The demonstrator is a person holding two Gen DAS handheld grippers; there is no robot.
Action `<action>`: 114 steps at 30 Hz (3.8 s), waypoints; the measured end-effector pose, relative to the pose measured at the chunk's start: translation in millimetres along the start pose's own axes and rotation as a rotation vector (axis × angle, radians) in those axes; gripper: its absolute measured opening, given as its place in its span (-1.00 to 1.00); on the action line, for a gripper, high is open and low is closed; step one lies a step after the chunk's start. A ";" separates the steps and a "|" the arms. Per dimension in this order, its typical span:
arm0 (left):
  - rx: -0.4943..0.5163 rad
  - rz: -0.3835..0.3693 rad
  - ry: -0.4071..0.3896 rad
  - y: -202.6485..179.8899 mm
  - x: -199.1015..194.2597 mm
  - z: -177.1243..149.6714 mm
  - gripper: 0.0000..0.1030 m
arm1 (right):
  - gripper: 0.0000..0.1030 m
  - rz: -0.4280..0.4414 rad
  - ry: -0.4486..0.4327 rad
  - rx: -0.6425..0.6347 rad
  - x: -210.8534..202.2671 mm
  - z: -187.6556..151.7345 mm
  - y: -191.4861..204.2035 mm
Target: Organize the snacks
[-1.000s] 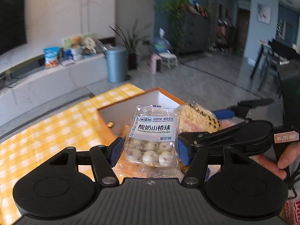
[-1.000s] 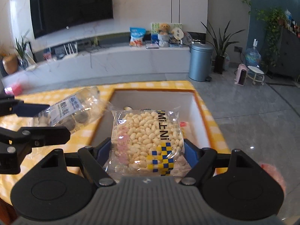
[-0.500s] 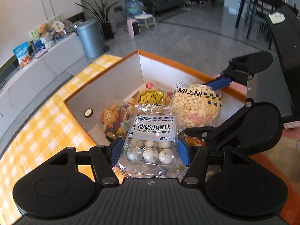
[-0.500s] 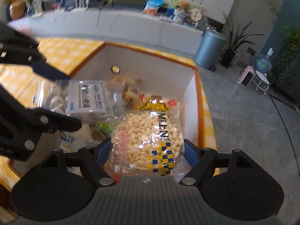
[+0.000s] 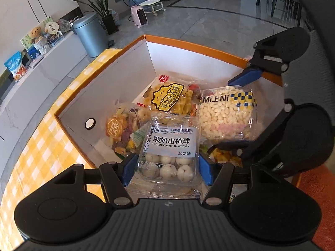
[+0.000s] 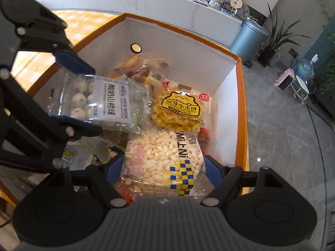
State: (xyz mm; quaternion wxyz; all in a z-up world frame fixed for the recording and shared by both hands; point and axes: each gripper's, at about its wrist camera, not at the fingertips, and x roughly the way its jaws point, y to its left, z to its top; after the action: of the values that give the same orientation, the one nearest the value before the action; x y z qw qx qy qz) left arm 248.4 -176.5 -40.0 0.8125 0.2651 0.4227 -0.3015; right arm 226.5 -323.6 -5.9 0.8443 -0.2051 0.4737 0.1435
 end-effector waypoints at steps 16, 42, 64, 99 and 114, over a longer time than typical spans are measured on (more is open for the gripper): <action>-0.008 0.033 -0.064 0.0 -17.8 -5.4 0.65 | 0.76 -0.045 0.000 -0.046 -21.1 2.3 8.5; -0.217 0.206 -0.397 -12.4 -170.3 -53.1 0.66 | 0.79 -0.161 -0.319 0.226 -138.8 -17.6 41.4; -0.504 0.486 -0.499 -37.6 -169.4 -127.0 0.84 | 0.88 -0.218 -0.668 0.389 -187.2 -88.8 118.0; -0.503 0.401 -0.305 -44.3 -135.2 -142.0 0.85 | 0.88 -0.221 -0.419 0.474 -122.4 -96.6 112.1; -0.503 0.407 -0.334 -45.3 -144.1 -140.4 0.85 | 0.89 -0.223 -0.441 0.446 -129.9 -93.5 117.8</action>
State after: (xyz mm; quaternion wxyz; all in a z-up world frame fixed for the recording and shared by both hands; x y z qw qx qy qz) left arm 75.6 -72.6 3.6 0.9535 0.0827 0.2839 -0.0591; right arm 39.5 -271.9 37.2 0.9611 -0.0299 0.2741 -0.0164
